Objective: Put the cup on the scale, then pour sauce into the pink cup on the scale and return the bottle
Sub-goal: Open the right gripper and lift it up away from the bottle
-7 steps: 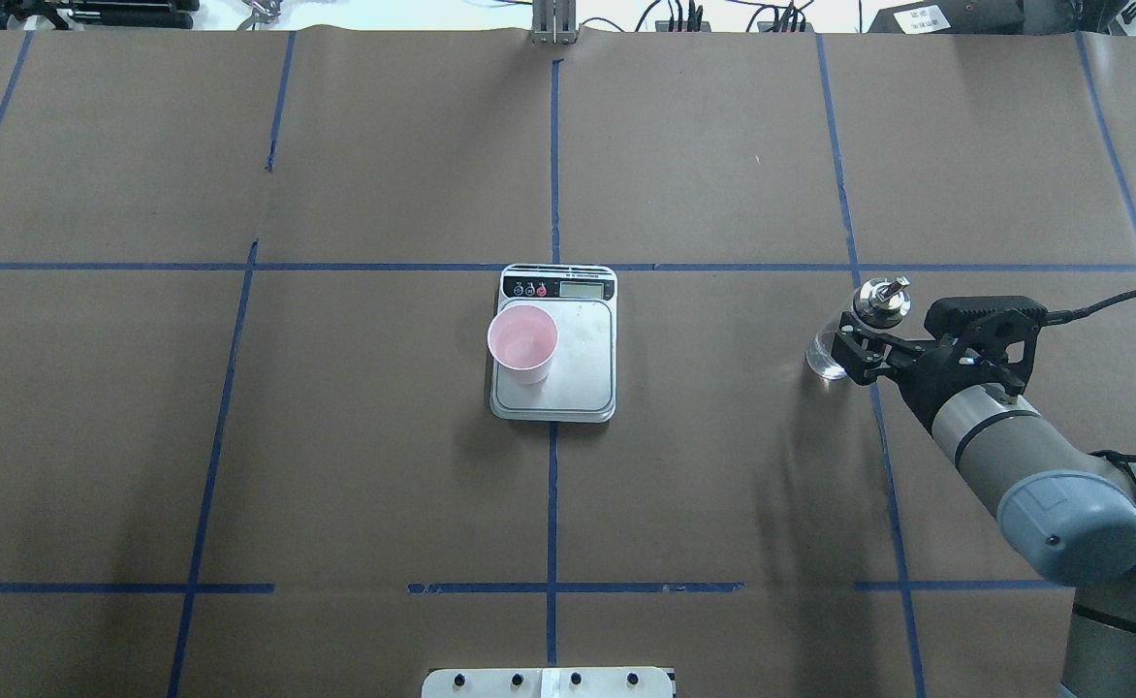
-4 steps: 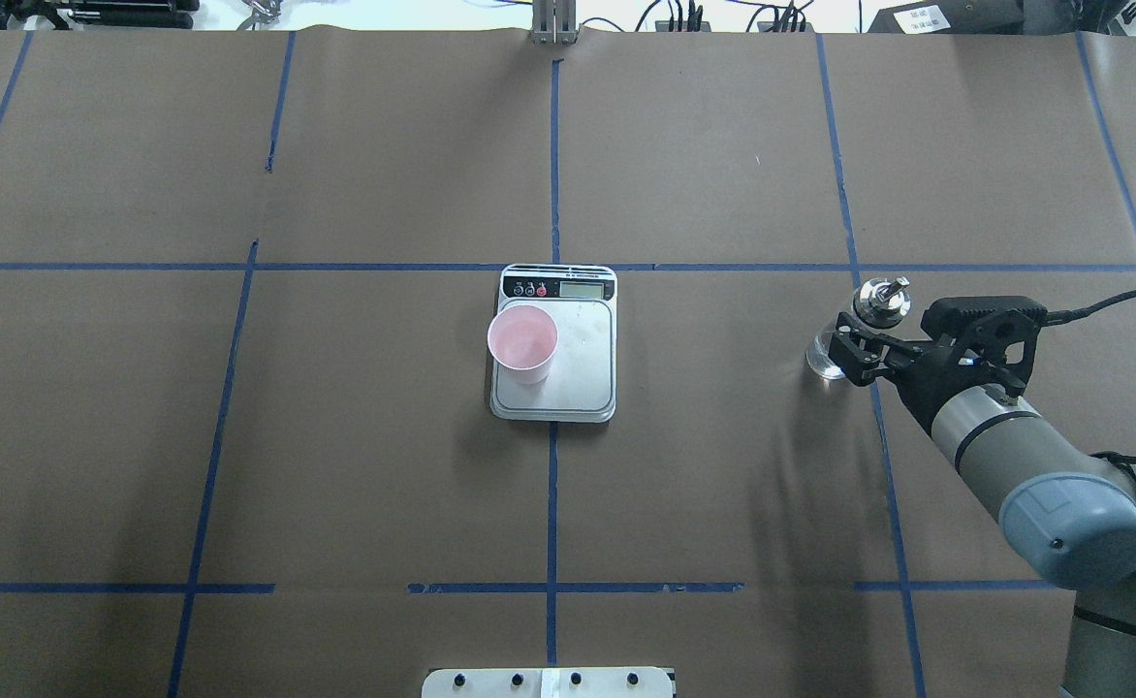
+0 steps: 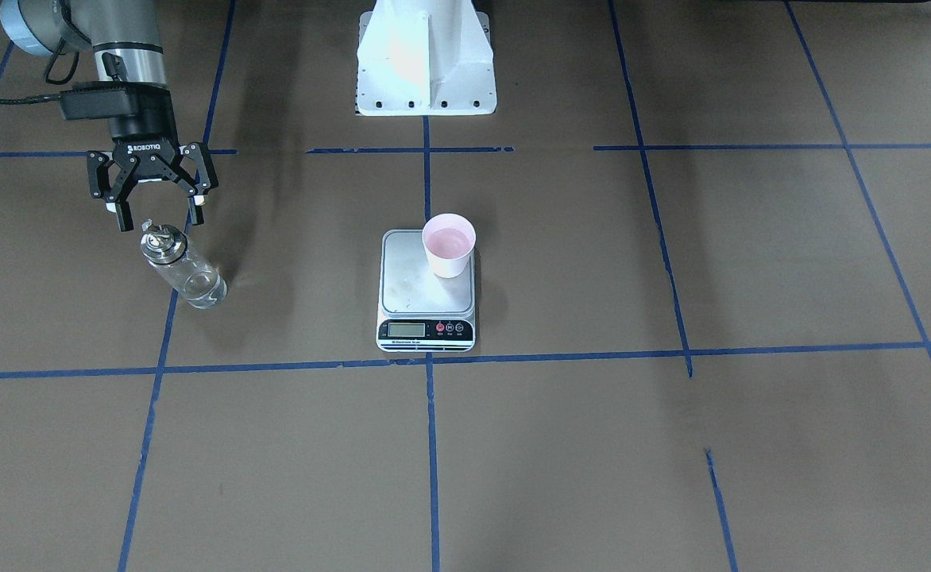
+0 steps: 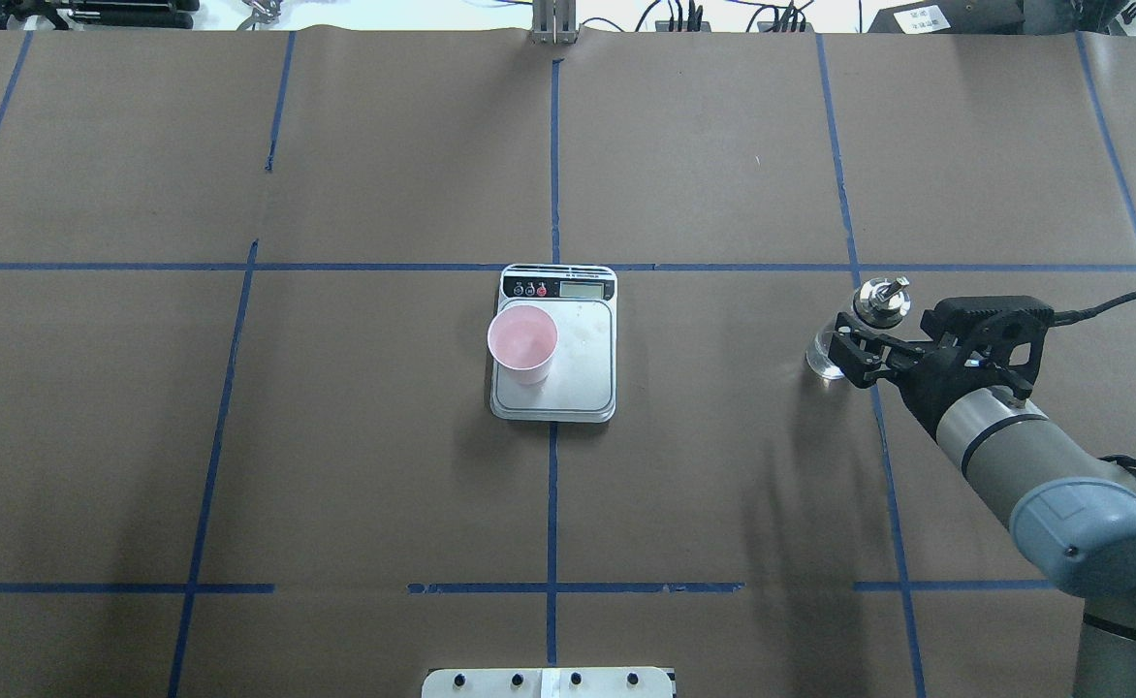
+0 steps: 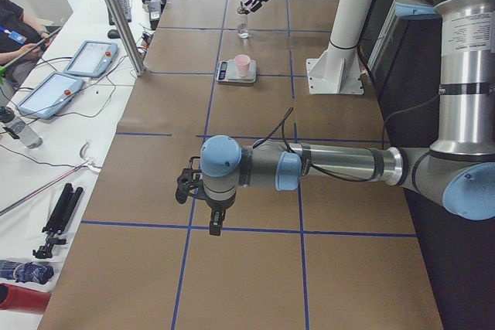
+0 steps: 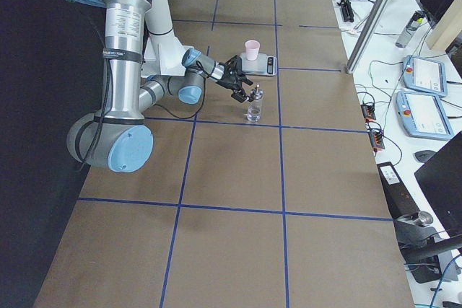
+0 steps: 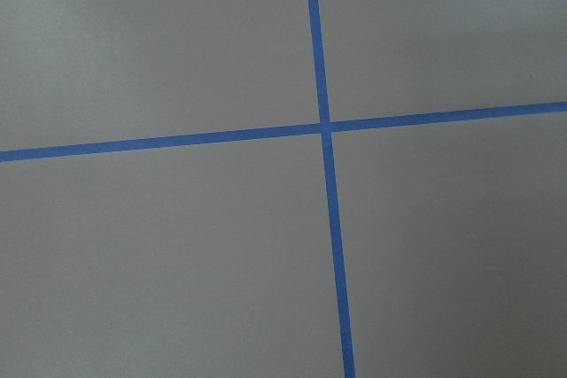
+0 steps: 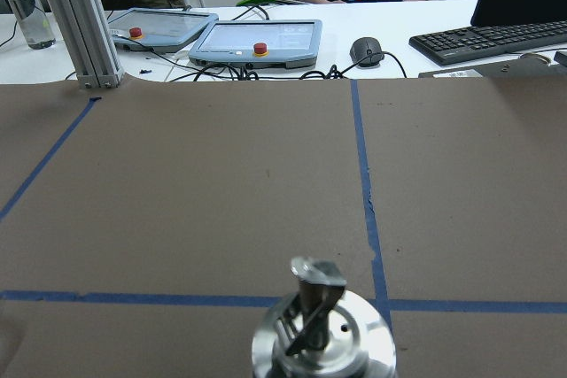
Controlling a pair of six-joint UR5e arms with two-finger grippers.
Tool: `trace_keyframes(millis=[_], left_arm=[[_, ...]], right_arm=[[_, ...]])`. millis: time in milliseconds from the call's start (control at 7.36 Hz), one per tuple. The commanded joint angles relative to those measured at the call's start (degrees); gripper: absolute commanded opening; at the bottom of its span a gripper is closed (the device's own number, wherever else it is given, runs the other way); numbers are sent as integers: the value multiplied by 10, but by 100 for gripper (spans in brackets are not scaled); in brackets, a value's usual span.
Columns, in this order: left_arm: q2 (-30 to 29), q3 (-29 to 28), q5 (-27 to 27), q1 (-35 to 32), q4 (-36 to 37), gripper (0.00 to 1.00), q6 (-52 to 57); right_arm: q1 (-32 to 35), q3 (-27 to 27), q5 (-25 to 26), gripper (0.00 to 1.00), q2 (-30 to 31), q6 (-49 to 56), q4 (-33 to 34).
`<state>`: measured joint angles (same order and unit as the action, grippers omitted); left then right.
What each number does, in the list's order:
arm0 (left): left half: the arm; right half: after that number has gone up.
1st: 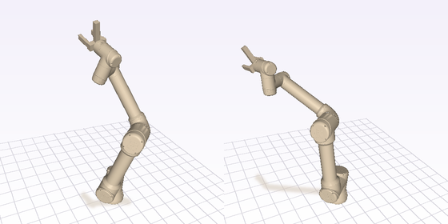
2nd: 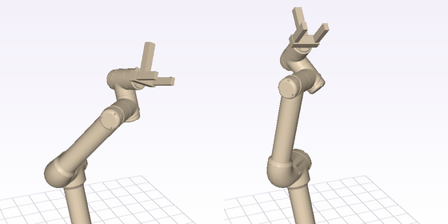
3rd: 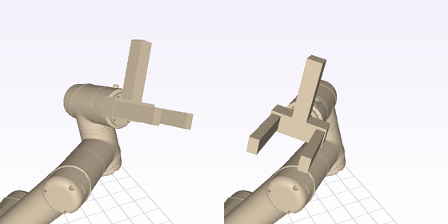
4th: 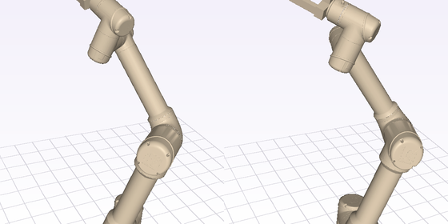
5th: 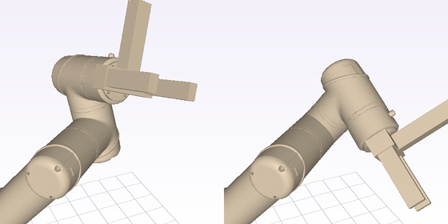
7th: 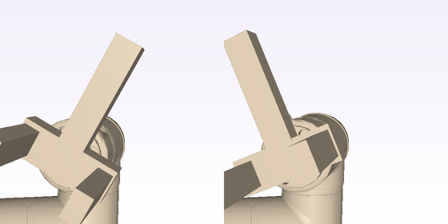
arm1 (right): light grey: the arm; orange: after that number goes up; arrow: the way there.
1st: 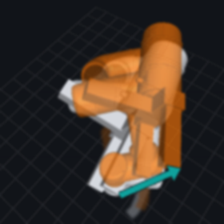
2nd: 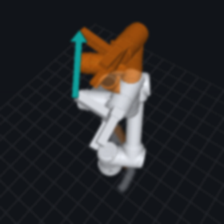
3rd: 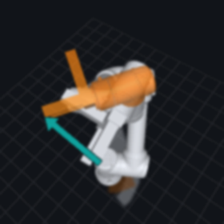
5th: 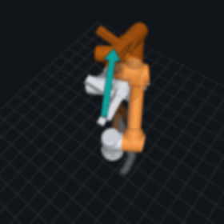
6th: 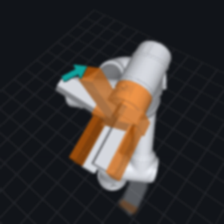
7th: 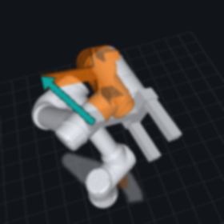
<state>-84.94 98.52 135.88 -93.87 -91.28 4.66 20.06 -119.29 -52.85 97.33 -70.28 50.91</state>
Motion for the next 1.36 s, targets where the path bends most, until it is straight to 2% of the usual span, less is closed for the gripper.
trace_keyframes(millis=[0, 136, 544, 679, 951, 1223], left_arm=[[0, 0, 0, 0, 0, 100, 0], [0, 0, 0, 0, 0, 100, 0], [0, 3, 0, 0, 0, 100, 0], [0, 6, 0, 0, 2, 100, 0], [1, 7, 0, -1, 2, 100, 0], [1, 7, 0, -1, 0, 100, 1]], right_arm=[[-1, -20, 39, 100, 4, 15, 0], [-1, -35, 57, 100, 4, 37, 0], [0, -48, 53, 100, -1, 90, 4], [14, -48, 2, 100, -1, 94, 6], [129, -44, -195, 100, 3, 96, 9], [289, -42, -418, 100, -6, 156, 73]])
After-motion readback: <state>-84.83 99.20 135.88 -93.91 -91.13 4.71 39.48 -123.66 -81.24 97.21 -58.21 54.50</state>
